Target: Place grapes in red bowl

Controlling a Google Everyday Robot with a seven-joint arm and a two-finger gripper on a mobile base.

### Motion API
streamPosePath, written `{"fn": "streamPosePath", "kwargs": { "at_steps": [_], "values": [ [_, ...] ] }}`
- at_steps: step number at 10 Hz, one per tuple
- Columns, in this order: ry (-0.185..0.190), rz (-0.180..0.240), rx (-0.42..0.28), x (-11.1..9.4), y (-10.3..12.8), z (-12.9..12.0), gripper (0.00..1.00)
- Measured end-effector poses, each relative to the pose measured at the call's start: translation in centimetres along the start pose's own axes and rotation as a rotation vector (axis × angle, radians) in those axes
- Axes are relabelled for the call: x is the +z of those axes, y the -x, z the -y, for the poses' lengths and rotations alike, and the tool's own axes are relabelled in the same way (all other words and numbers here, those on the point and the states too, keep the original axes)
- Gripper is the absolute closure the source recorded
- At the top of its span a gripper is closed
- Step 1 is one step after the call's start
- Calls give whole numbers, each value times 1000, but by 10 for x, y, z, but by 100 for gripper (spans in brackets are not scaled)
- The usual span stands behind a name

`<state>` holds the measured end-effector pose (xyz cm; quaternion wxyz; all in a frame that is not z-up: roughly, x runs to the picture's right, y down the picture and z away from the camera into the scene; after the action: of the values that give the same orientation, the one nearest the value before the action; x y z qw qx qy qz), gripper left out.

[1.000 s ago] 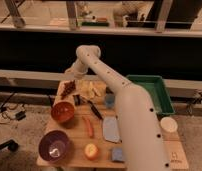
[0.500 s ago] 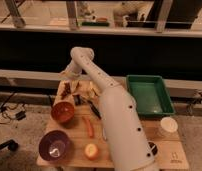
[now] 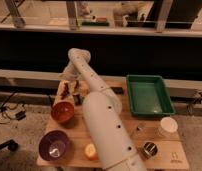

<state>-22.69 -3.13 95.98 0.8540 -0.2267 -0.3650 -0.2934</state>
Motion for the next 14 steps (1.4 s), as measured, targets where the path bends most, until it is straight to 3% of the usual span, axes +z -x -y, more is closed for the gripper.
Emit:
{"fn": "streamPosePath", "kwargs": {
  "at_steps": [11, 14],
  "values": [
    [7, -3, 1, 3, -6, -3, 20],
    [-34, -57, -8, 24, -31, 0, 20]
  ]
}}
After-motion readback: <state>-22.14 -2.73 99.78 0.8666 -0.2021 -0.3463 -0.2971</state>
